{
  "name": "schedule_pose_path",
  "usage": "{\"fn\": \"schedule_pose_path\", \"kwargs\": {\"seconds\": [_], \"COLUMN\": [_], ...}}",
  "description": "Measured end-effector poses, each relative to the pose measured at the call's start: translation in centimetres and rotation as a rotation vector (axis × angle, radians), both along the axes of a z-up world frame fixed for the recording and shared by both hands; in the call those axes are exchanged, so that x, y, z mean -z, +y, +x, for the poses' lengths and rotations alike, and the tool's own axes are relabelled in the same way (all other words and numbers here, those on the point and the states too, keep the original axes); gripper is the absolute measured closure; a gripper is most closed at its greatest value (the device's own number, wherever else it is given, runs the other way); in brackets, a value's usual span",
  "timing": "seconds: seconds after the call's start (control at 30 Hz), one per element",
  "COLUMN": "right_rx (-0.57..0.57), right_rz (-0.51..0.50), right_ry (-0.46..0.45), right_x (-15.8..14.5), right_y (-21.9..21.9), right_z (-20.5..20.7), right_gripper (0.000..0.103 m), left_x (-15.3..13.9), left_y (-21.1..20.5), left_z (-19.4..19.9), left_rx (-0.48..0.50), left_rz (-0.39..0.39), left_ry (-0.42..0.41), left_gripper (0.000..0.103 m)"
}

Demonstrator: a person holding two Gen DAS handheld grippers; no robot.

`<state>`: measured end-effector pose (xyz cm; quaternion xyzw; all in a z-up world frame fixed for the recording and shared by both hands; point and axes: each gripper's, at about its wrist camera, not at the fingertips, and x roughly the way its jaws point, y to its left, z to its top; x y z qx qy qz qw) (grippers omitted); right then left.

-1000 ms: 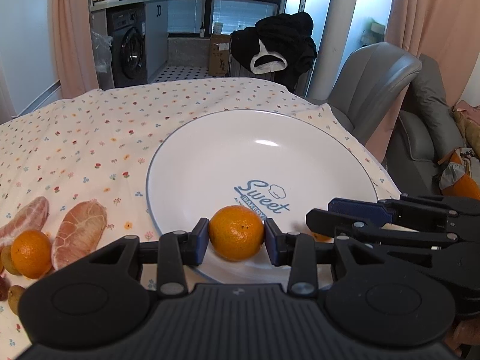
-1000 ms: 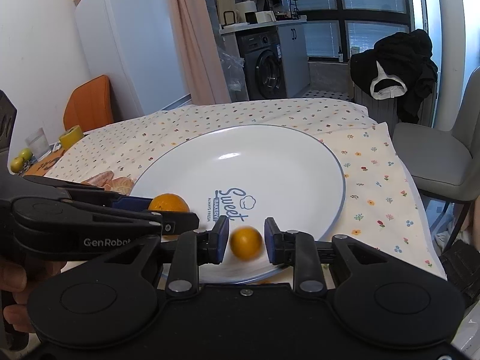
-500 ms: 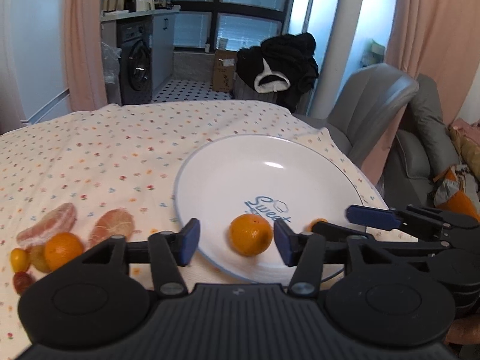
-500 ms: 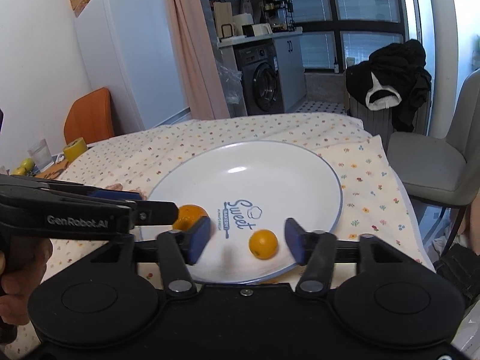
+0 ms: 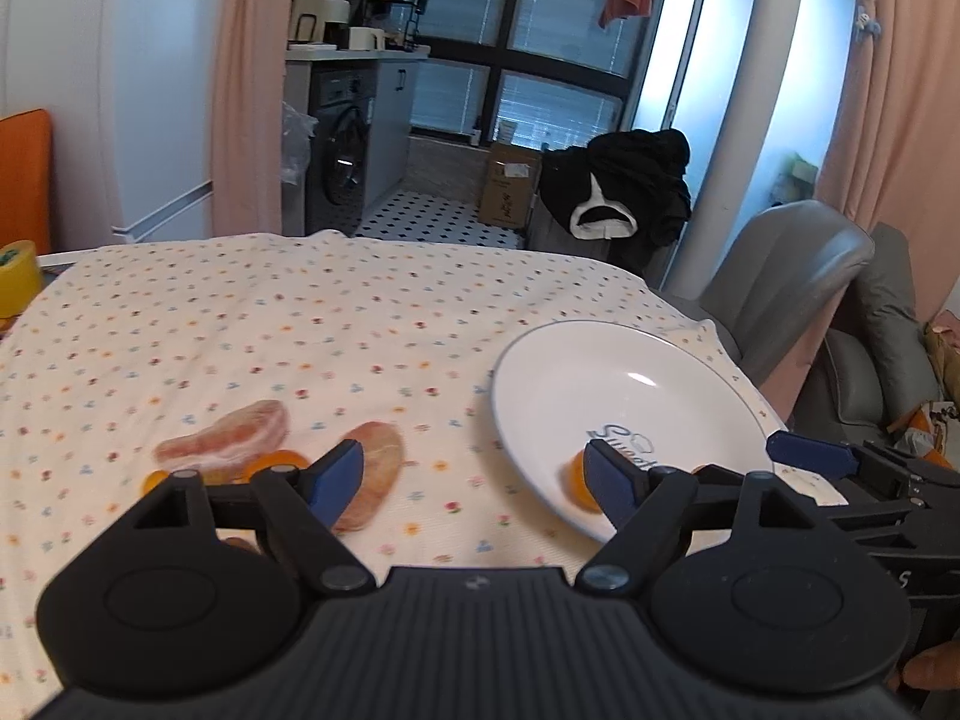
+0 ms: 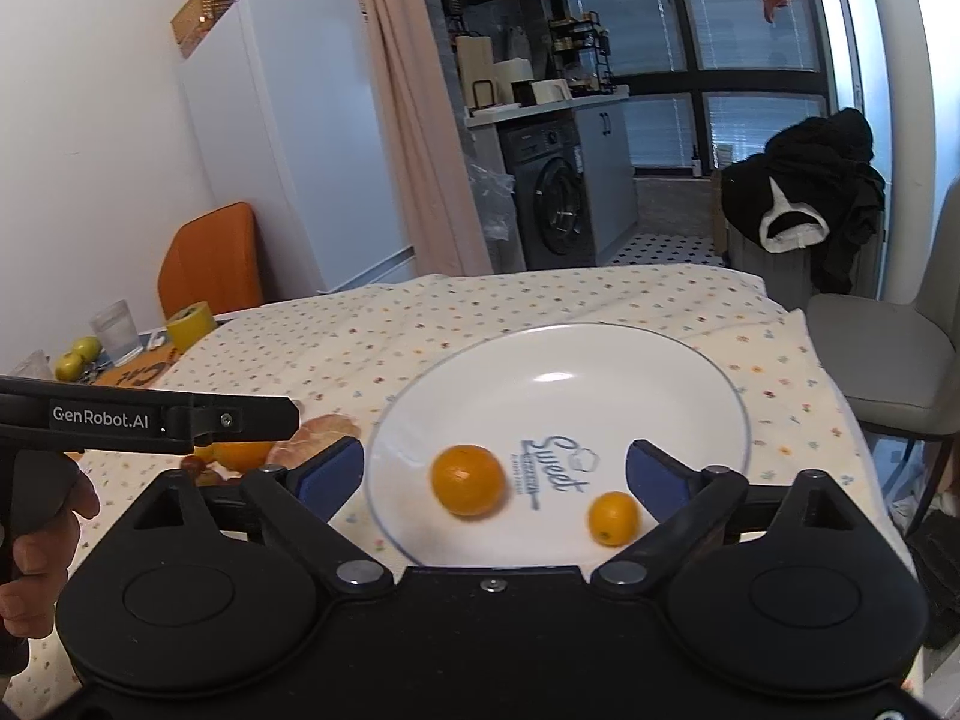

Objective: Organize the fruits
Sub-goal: 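Withdraw both tools from the plate back toward the fruit cluster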

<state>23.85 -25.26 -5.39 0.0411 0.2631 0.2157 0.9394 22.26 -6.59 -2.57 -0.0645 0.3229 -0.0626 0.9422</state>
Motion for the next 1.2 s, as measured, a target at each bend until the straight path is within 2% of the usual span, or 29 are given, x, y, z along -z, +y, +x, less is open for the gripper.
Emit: {"fn": "schedule_pose_path", "kwargs": {"seconds": [0.73, 1.0, 1.2], "right_rx": [-0.12, -0.139, -0.133], "right_rz": [0.015, 0.068, 0.044], "right_ry": [0.001, 0.03, -0.01], "right_x": [-0.6, -0.5, -0.7], "right_y": [5.4, 6.3, 7.3], "right_z": [-1.4, -1.4, -1.8], "right_gripper": [0.0, 0.0, 0.0], "left_x": [-0.3, -0.5, -0.2], "left_y": [6.4, 8.7, 10.0], "left_z": [-4.7, -5.8, -6.4], "left_rx": [-0.108, -0.156, -0.174], "left_rz": [0.012, -0.003, -0.001], "left_ry": [-0.022, -0.041, -0.059], "left_gripper": [0.022, 0.005, 0.0]}}
